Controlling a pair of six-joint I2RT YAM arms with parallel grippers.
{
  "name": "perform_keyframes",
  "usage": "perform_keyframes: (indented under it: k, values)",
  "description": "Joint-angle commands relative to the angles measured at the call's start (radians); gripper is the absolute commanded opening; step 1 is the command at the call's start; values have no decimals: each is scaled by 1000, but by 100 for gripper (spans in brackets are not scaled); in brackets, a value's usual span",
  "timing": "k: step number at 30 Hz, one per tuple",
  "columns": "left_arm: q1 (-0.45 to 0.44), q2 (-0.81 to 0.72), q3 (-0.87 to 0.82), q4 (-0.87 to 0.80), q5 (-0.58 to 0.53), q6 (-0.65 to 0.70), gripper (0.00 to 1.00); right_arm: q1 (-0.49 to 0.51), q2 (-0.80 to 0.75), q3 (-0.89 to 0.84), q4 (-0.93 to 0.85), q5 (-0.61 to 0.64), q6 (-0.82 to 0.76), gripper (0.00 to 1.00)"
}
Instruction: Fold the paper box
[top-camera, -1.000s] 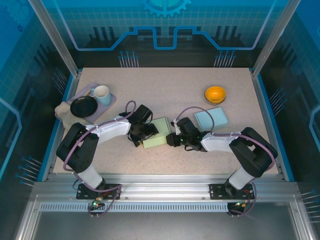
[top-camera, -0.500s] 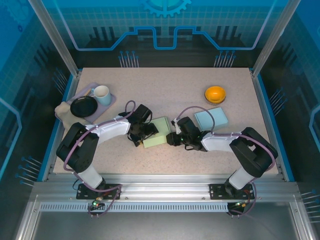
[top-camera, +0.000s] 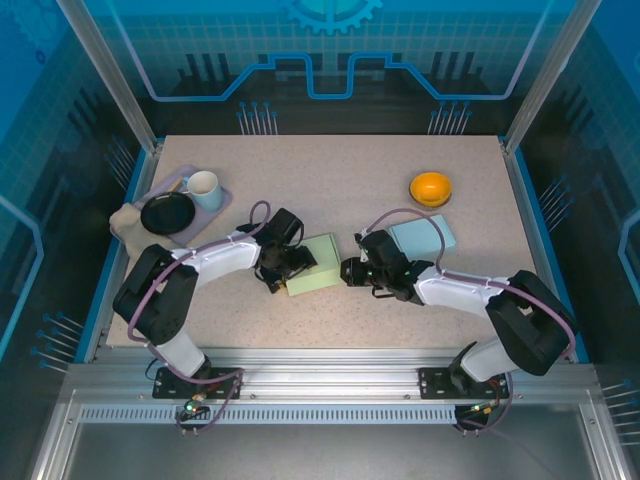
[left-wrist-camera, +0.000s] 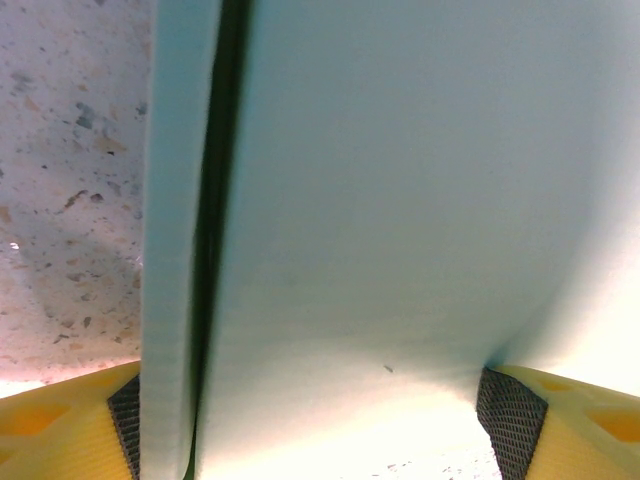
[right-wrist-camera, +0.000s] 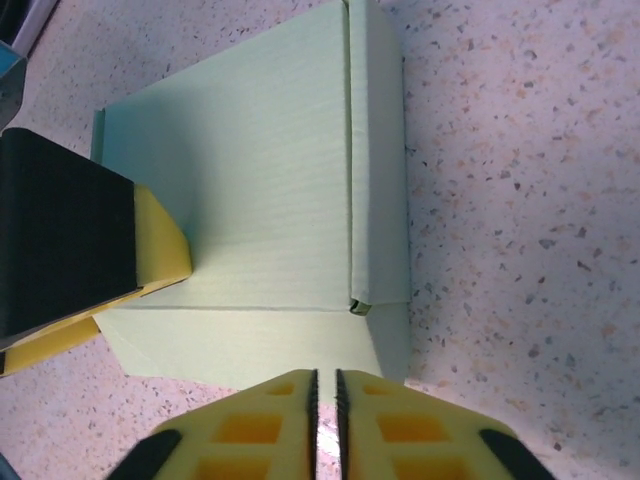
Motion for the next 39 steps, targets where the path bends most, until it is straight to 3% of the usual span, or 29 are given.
perform_keyframes:
  k: [1, 16, 28, 34, 39]
  values:
    - [5, 74, -37, -81, -32, 10, 84, 0, 34, -19, 47, -34, 102, 11]
    - [-10, 91, -34, -63, 11, -1, 84, -26, 355, -25, 484, -13, 218, 6]
    - [-25, -34, 55, -160, 63, 64, 90, -154, 390, 154, 251, -152, 51, 7]
    - [-23, -149, 117, -264, 2, 125, 93, -189, 334, 168, 170, -164, 9, 8]
    - [21, -234, 158, -317, -48, 237, 94, -193, 282, 261, -93, -176, -66, 7]
